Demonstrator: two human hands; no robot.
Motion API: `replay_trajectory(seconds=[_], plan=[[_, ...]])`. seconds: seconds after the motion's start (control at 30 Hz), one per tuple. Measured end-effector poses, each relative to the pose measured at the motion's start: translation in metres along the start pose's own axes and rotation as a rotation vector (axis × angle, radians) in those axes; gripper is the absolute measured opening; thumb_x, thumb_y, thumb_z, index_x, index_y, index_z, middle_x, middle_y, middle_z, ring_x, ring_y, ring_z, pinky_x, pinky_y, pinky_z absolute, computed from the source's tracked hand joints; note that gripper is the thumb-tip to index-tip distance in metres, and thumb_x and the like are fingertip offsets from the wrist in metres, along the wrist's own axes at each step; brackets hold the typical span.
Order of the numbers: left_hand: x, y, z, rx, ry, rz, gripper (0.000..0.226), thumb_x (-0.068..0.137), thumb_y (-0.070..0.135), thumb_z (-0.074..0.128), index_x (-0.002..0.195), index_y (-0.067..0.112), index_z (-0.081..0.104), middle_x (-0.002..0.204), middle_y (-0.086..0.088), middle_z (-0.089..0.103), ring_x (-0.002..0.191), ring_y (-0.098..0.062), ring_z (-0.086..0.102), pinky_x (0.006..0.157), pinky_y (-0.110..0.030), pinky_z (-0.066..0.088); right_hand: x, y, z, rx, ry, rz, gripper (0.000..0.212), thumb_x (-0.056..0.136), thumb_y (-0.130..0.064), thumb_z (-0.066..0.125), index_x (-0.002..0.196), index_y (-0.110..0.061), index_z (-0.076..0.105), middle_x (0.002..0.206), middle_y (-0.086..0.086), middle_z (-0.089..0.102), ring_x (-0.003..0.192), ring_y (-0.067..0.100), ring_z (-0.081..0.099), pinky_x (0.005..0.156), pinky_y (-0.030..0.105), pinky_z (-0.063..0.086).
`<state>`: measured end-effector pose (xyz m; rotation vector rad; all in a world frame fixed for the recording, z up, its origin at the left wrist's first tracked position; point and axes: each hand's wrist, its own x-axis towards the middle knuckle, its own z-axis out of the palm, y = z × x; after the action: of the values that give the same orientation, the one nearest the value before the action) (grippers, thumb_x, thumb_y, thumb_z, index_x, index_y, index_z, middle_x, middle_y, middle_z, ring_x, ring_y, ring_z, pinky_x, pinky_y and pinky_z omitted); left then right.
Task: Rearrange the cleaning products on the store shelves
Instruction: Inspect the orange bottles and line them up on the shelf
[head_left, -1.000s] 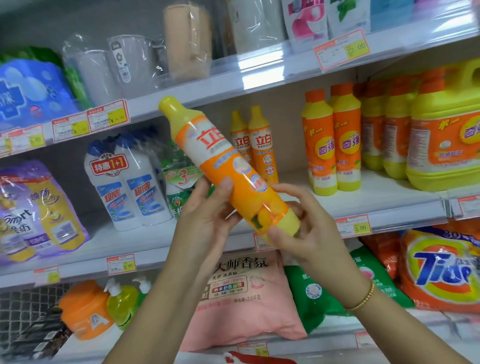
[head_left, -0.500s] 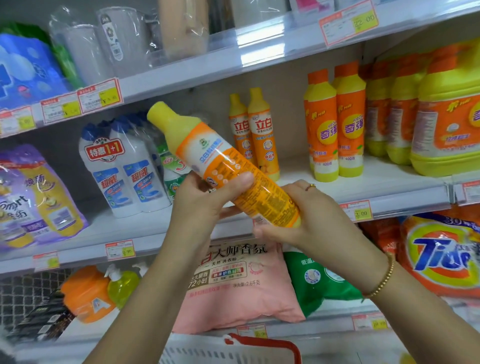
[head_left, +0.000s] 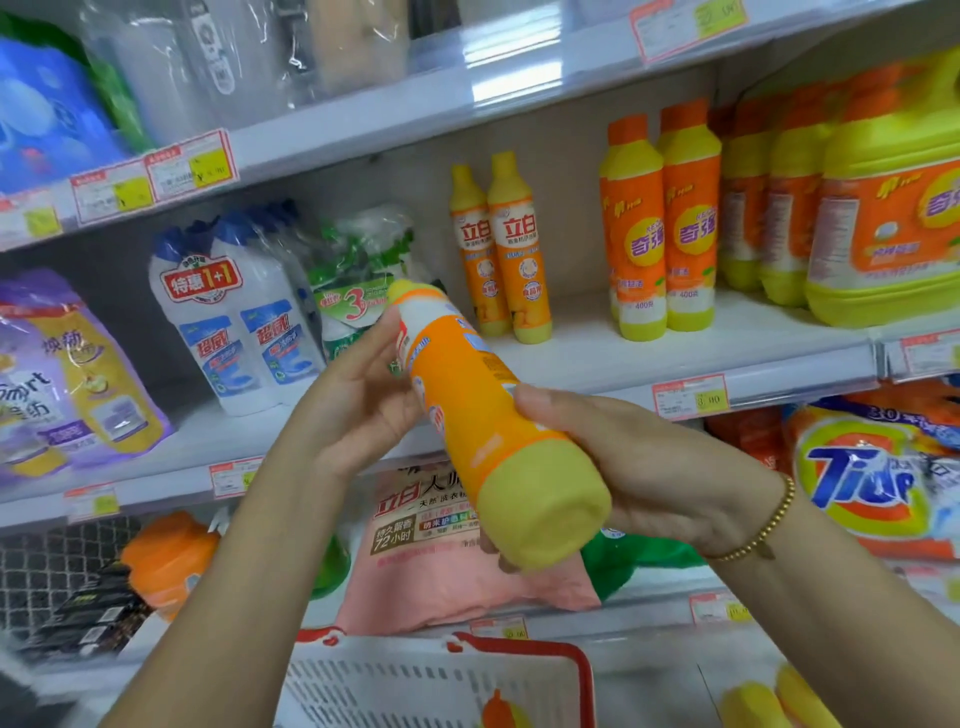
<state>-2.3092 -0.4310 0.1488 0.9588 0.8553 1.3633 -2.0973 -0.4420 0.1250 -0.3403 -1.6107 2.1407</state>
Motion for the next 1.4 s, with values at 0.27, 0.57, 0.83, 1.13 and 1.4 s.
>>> replay_trajectory(seconds=[0.27,0.57,0.83,1.13,1.4], plan=[[-0.006,-0.001,0.005,-0.098,0.034,-0.083,0.101,0.024,0.023,0.099,0.111,-0.007,0.058,0.098,-0.024,0.07,0.083,-0.03,0.073,0.059,-0.036,0.059,-0.004,-0.012,-0.012,0.327,-0.246,0.133,0.082,0.059,-0.05,0.079,0.11,0.007,0.051,0.075,0.024,0.068,0.062,0.027,0.071,0.055,0.028,0.059],[-0.012,-0.01,0.036,0.27,0.008,0.164,0.079,0.04,0.027,0.095,0.11,0.016,0.059,0.094,-0.002,0.074,0.083,-0.018,0.072,0.061,-0.032,0.058,-0.053,0.011,-0.071,-0.181,0.024,0.15,0.039,0.092,-0.038,0.046,0.121,-0.016,0.057,0.111,0.008,0.069,0.099,0.019,0.067,0.089,0.035,0.055],[0.0,-0.146,0.072,1.002,-0.195,0.045,0.069,0.051,0.012,0.091,0.111,0.027,0.059,0.104,0.007,0.069,0.093,-0.008,0.068,0.082,-0.029,0.055,-0.097,0.043,-0.144,-0.943,0.483,0.279,0.008,0.086,-0.015,0.068,0.091,-0.009,0.071,0.081,0.004,0.071,0.069,0.009,0.064,0.064,0.018,0.052],[-0.01,-0.29,0.05,1.123,-0.176,-0.172,0.043,0.058,0.021,0.077,0.09,0.034,0.052,0.093,0.007,0.063,0.087,-0.011,0.058,0.072,-0.011,0.044,-0.118,0.112,-0.189,-1.232,0.244,0.978,0.032,0.081,-0.023,0.073,0.105,-0.001,0.069,0.073,0.005,0.063,0.068,0.017,0.06,0.057,0.021,0.048],[-0.023,-0.332,0.029,1.075,-0.104,-0.277,0.039,0.068,0.005,0.076,0.086,0.035,0.057,0.089,0.012,0.065,0.091,-0.016,0.063,0.087,-0.033,0.053,-0.119,0.126,-0.191,-1.327,0.22,0.931,0.032,0.079,-0.027,0.074,0.099,-0.002,0.071,0.096,0.014,0.073,0.075,0.018,0.065,0.077,0.033,0.055]])
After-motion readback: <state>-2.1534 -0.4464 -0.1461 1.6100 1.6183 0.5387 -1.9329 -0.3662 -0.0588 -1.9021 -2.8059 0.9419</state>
